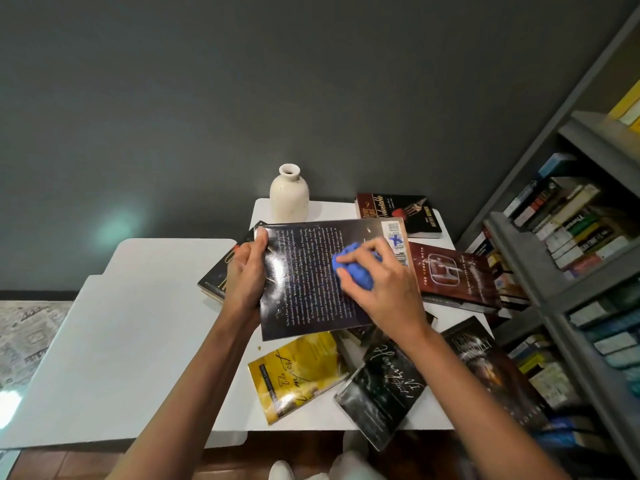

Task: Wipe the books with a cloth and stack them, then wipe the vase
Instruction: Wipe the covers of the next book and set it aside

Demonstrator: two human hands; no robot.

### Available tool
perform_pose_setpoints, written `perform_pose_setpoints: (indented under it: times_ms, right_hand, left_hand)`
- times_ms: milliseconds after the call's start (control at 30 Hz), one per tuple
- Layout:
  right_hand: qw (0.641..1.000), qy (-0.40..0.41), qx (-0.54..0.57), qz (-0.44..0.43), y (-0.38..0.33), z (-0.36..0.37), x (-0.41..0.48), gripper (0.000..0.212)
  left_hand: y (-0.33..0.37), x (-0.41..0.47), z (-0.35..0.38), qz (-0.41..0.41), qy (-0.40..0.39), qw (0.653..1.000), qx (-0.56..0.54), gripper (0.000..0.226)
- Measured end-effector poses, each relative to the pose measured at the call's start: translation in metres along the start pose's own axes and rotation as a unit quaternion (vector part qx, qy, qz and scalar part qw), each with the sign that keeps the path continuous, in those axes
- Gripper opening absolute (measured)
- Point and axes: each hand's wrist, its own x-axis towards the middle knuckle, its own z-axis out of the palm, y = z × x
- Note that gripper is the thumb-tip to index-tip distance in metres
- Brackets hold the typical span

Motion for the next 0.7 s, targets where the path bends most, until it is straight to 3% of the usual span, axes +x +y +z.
perform_pose_setpoints:
  times_ms: [67, 233, 400, 467, 600, 667, 700]
  right_hand:
    - [1.0, 0.007, 0.007, -0.018, -0.02, 0.011, 0.006, 0.02]
    - [0.975, -0.151, 0.089, -0.136, -0.045, 0.017, -0.019, 0.019]
    - [0.997, -0.045, 0.04, -0.055, -0.013, 0.001, 0.006, 0.018]
    - [0.995, -0.052, 0.044, -0.073, -0.026, 0.012, 0.002, 0.023]
    - [0.974, -0.144, 0.085, -0.15, -0.045, 0.022, -0.017, 0.024]
    - [0.984, -0.104, 0.079, -0.12, -0.036, 0.02, 0.001, 0.022]
    - [0.992, -0.062, 0.066, -0.085, -0.03, 0.019, 0.014, 0.021]
  left_hand:
    - [0.003, 0.0, 0.005, 0.005, -0.002, 1.0, -0.003, 0.053]
    - [0.008, -0.003, 0.005, 0.025, -0.015, 1.0, -0.011, 0.07]
    - [0.001, -0.002, 0.001, -0.031, -0.069, 0.995, -0.061, 0.069]
    - [0.001, 0.0, 0.002, -0.025, -0.075, 0.994, -0.068, 0.071]
    - [-0.002, 0.003, 0.001, -0.008, -0.071, 0.995, -0.065, 0.083]
    - [-0.001, -0.001, 0.002, -0.013, -0.073, 0.995, -0.068, 0.085]
    - [0.0, -0.004, 0.004, -0.015, -0.076, 0.995, -0.069, 0.075]
